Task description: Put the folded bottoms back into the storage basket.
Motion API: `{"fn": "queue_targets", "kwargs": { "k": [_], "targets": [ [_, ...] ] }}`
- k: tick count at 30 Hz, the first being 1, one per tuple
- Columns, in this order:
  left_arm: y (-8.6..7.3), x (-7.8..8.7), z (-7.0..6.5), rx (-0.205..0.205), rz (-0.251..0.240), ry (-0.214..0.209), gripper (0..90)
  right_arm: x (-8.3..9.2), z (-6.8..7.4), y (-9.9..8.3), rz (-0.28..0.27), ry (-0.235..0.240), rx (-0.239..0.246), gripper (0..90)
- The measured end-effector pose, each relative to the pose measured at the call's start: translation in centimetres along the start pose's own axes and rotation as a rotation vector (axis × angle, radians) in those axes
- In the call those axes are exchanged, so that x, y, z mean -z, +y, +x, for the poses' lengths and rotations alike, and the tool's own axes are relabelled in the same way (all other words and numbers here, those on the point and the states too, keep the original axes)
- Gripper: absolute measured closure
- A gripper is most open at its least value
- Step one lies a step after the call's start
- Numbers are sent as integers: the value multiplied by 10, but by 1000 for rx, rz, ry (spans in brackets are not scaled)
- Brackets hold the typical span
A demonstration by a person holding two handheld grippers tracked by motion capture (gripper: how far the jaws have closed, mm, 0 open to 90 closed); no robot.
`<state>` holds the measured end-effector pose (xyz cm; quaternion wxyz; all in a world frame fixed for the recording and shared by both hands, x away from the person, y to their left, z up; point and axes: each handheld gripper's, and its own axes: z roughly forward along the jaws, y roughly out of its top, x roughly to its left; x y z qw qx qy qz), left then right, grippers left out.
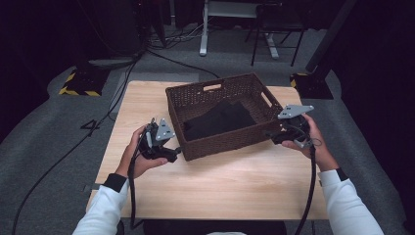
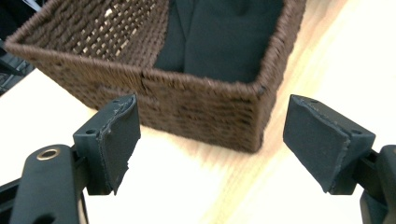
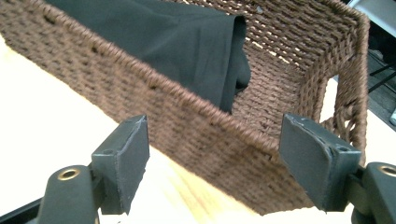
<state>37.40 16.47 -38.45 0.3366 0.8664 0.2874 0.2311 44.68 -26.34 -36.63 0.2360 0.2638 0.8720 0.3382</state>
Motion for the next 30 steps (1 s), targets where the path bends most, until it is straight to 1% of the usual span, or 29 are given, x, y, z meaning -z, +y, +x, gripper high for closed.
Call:
{"fn": "queue_targets", "kwargs": {
  "k": [1,3,6,8,10,11,12,15,16,18,20,23,25,27,30],
  "targets": [
    [-3,1,-2,0,3,0,197,1,1,-3,0,-3,0,248],
    [-9,1,-6,-12,15,5,196,2,5,-9,4,-20,19,249],
    [-20,-2,-9,-34,56,26,194,3,9,-17,12,-32,15,243],
    [-27,-5,-9,-27,76,19,194,4,11,-23,11,-37,22,242],
    [-34,-7,-10,-31,92,28,194,4,12,-29,13,-39,12,240],
    [-37,-7,-10,-26,93,26,194,4,13,-32,13,-43,13,238],
    [-42,-8,-10,-27,96,21,194,4,14,-35,17,-48,13,237],
    [-52,-8,-13,-32,107,22,195,5,17,-45,26,-57,16,235],
    [-55,-8,-14,-31,109,23,195,5,18,-50,29,-66,14,235],
    [-62,-10,-15,-29,120,24,195,5,20,-56,31,-64,2,236],
    [-69,-13,-15,-4,116,32,197,5,21,-64,28,-64,-15,235],
    [-82,-21,-18,-1,142,45,196,4,23,-74,40,-72,-20,231],
    [-89,-23,-18,19,136,39,196,4,25,-84,44,-69,-43,231],
    [-96,-25,-19,42,130,36,196,4,26,-92,56,-73,-51,231],
    [-103,-25,-19,62,128,25,196,3,30,-108,73,-73,-64,229]
  ]
}}
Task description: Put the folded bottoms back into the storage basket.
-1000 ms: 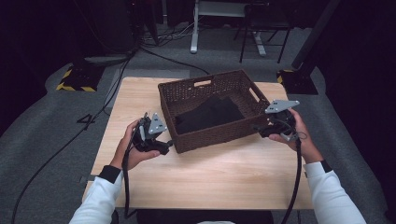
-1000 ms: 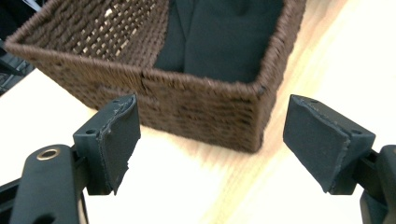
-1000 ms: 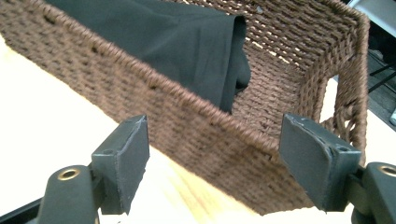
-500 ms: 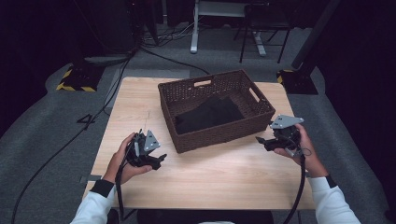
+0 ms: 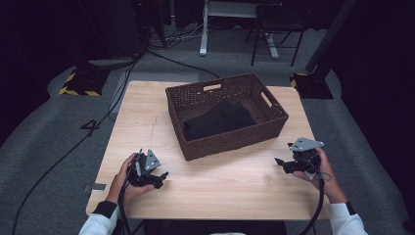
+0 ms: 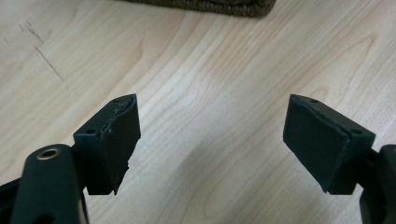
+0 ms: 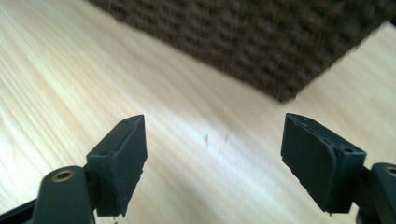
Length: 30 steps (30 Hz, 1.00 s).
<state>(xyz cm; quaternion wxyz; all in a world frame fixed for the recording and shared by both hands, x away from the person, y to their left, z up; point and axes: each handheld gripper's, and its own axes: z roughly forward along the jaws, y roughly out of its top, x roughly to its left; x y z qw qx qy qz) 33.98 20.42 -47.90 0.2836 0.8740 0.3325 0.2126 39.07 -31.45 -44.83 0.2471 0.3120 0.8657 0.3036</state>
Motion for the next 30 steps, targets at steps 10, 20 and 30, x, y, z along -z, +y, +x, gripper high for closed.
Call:
{"fn": "queue_targets", "kwargs": {
  "k": [10,20,30],
  "targets": [
    [-21,-1,4,64,-13,-14,191,-1,5,-52,13,26,-105,219],
    [-38,-5,13,192,-54,-75,163,12,3,-93,-42,40,-260,177],
    [-38,-6,15,222,-47,-61,149,13,2,-95,-26,24,-307,151]
  ]
}}
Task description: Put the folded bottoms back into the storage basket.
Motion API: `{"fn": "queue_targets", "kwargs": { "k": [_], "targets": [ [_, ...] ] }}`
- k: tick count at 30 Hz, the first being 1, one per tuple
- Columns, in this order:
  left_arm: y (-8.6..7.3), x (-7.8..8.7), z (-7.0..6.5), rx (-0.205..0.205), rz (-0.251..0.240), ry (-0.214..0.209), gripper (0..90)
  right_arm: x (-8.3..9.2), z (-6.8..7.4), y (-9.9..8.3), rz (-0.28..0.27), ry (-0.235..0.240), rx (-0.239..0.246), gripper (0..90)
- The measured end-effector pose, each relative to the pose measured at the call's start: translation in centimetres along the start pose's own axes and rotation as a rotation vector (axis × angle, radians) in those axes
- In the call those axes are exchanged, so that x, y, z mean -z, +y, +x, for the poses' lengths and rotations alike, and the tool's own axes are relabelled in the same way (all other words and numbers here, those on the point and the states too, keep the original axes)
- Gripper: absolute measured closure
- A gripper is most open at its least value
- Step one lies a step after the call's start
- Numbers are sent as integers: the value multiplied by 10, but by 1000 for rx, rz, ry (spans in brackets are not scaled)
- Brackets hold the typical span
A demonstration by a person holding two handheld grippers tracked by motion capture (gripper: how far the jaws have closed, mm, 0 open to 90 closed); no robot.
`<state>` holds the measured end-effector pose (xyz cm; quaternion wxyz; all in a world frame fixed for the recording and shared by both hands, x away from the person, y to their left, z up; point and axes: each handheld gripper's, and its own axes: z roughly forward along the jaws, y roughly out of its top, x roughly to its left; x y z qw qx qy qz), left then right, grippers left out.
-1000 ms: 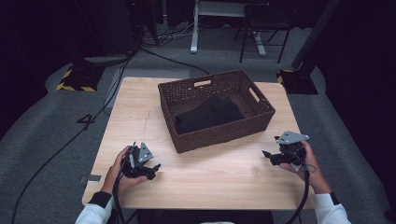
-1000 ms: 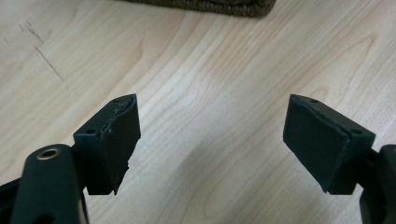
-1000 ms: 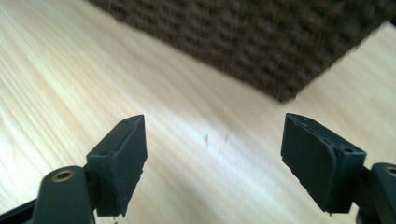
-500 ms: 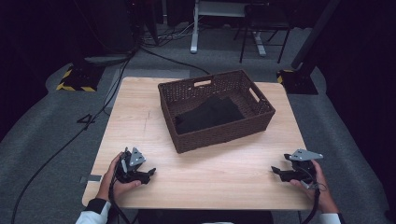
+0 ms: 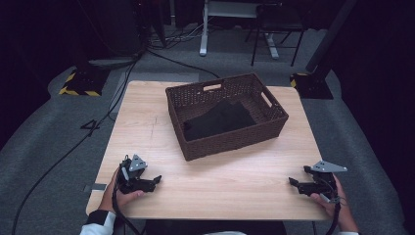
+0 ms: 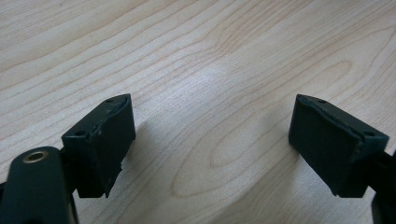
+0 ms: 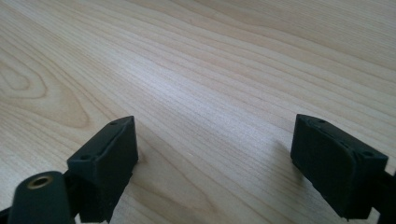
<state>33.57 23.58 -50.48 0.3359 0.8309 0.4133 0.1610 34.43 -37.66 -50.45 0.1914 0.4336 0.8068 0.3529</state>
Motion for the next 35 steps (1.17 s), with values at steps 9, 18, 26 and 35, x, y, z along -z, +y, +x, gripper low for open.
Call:
{"fn": "queue_targets", "kwargs": {
  "k": [9,18,26,35],
  "targets": [
    [0,0,0,-4,2,2,149,0,-1,0,-1,-1,1,150],
    [1,-1,1,-6,2,-5,149,0,-1,0,0,-4,1,151],
    [1,-1,1,-7,2,-6,149,0,-1,0,0,-4,1,151],
    [1,-1,2,-10,3,-7,149,0,-1,0,0,-4,0,150]
  ]
}}
